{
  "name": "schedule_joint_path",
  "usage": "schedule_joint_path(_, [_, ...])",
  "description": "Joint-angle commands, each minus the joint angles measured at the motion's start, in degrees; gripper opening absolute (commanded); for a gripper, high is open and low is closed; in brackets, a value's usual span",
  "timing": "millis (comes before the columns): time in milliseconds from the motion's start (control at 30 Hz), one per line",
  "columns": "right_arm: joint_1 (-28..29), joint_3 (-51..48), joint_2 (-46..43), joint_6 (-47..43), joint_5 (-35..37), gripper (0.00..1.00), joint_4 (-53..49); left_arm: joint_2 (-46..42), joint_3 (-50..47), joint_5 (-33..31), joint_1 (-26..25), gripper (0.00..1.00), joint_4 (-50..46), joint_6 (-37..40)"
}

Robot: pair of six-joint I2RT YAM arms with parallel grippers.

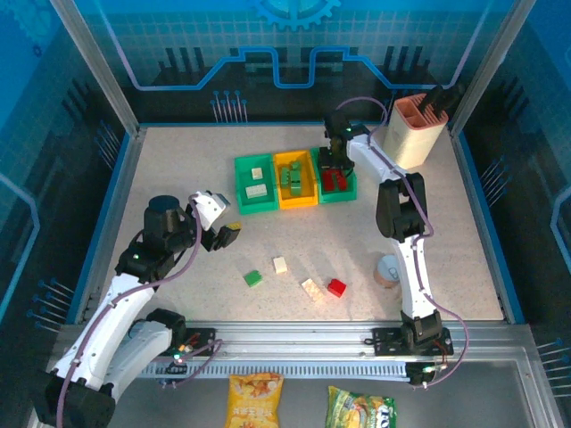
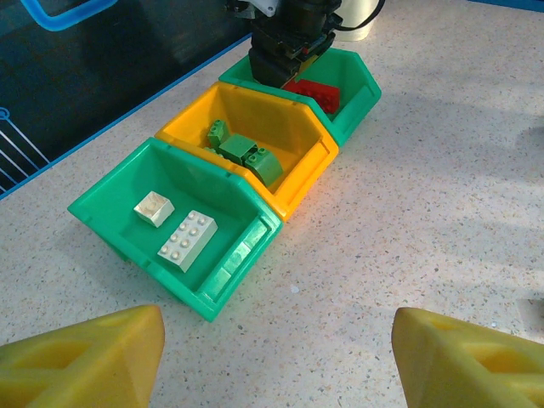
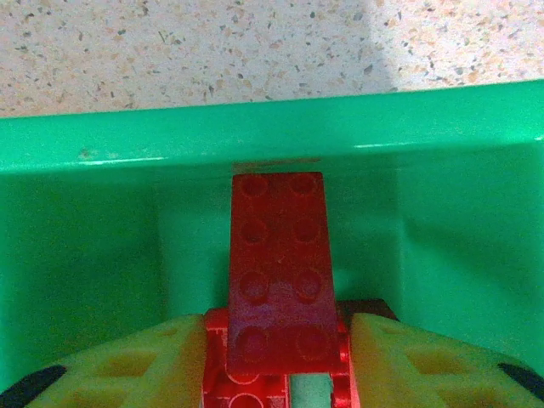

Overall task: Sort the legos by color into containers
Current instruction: Place the lego in the container, then pick up the lego from the bottom-center of the table.

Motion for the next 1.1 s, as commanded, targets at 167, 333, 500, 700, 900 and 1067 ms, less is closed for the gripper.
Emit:
schedule_joint_path(167, [2.26,-2.39,-8.50,-1.55,2.46,0.48,-3.53,-0.42,1.05,-0.02,-0.43,0.72,-0.45,-0.29])
schedule_joint_path(333, [3.07,-6.97,-12.37,-1.73,2.18,0.47,-4.20,-0.41,1.04,0.00,-0.43,0.72,-0.36,-0.49])
schedule_joint_path(500, [3.46,-12.64,-16.47,-2.17,0.78,0.47,-4.18,-0.56,1.10,-0.05,-0.43,0.72,-0.53,-0.39])
schedule_joint_path(700, [3.86,-21.26,-22.51,-3.08,-3.79,0.46,-2.34,-0.44,1.10,0.35,-0.43,0.72,-0.27,-0.68])
schedule_joint_path(900, [4.60,-31.41,-29.30,-4.18,-8.72,0.45,0.50,-0.52,1.17,0.36,-0.40,0.72,-0.53,-0.69])
schedule_joint_path(1067, [7.11,-36.22,-32.44,-4.35,-9.01,0.45,0.06,-0.50,1.36,0.14,-0.43,0.73,-1.00,-0.34])
